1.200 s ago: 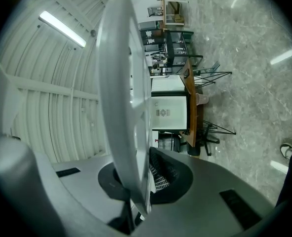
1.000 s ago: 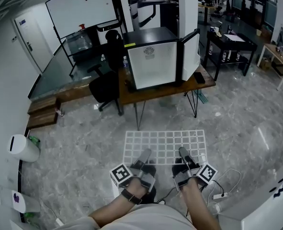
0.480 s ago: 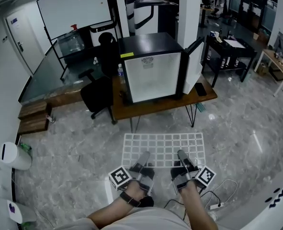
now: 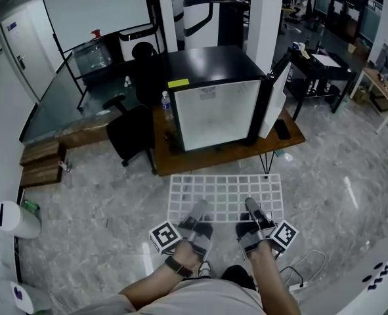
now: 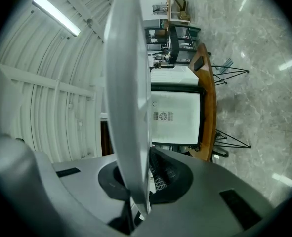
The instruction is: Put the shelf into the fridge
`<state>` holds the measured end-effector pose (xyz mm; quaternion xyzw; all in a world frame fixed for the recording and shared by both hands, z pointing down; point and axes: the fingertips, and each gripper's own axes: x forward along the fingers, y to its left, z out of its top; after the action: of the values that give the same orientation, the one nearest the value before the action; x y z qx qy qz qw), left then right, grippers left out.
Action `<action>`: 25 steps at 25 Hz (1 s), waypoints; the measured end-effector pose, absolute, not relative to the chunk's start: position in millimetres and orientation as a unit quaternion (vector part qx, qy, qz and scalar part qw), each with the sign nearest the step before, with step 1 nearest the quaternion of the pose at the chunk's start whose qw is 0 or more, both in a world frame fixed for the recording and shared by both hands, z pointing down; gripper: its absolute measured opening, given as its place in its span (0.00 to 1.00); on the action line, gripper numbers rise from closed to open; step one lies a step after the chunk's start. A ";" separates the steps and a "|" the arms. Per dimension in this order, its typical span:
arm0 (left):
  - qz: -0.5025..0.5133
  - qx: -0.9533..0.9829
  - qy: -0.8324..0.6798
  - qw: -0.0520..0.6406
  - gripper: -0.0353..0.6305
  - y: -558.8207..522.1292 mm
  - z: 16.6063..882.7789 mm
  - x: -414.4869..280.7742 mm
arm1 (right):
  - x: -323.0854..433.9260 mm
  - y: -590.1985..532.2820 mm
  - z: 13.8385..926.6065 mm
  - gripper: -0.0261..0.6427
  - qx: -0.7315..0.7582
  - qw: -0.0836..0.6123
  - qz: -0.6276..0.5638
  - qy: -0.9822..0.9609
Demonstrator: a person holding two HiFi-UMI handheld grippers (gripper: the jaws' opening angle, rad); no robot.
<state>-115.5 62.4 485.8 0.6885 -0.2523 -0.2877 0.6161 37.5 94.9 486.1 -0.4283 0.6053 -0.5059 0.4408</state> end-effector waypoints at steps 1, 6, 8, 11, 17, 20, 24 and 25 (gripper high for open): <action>-0.289 0.688 -0.253 0.616 0.09 55.3 485.7 -115.1 | 38.4 87.6 485.3 0.11 -0.428 0.439 -0.505 0.608; -0.294 0.686 -0.256 0.615 0.09 16.2 492.8 -105.2 | 49.4 46.7 487.7 0.11 -0.425 0.431 -0.507 0.613; -0.295 0.683 -0.261 0.614 0.09 -0.9 495.4 -99.7 | 55.6 27.4 489.8 0.11 -0.422 0.427 -0.510 0.616; -0.311 0.682 -0.259 0.609 0.09 -16.2 492.7 -90.2 | 63.1 7.0 497.8 0.11 -0.412 0.424 -0.511 0.624; -0.337 0.668 -0.290 0.596 0.09 -82.7 491.7 -65.8 | 88.4 -75.3 494.5 0.11 -0.382 0.402 -0.528 0.643; -0.336 0.662 -0.318 0.589 0.09 -119.2 485.1 -59.5 | 97.5 -118.0 482.0 0.11 -0.369 0.387 -0.544 0.646; -0.349 0.669 -0.316 0.574 0.09 -139.2 478.2 -46.6 | 109.4 -138.9 483.0 0.11 -0.362 0.380 -0.551 0.649; -0.352 0.670 -0.316 0.572 0.09 -143.0 478.6 -44.0 | 112.1 -143.0 483.8 0.11 -0.359 0.380 -0.550 0.651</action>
<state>-44.0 -143.0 478.6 0.6697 -0.3164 -0.3521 0.5722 112.1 -143.0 483.8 -0.3589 0.6511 -0.5504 0.3800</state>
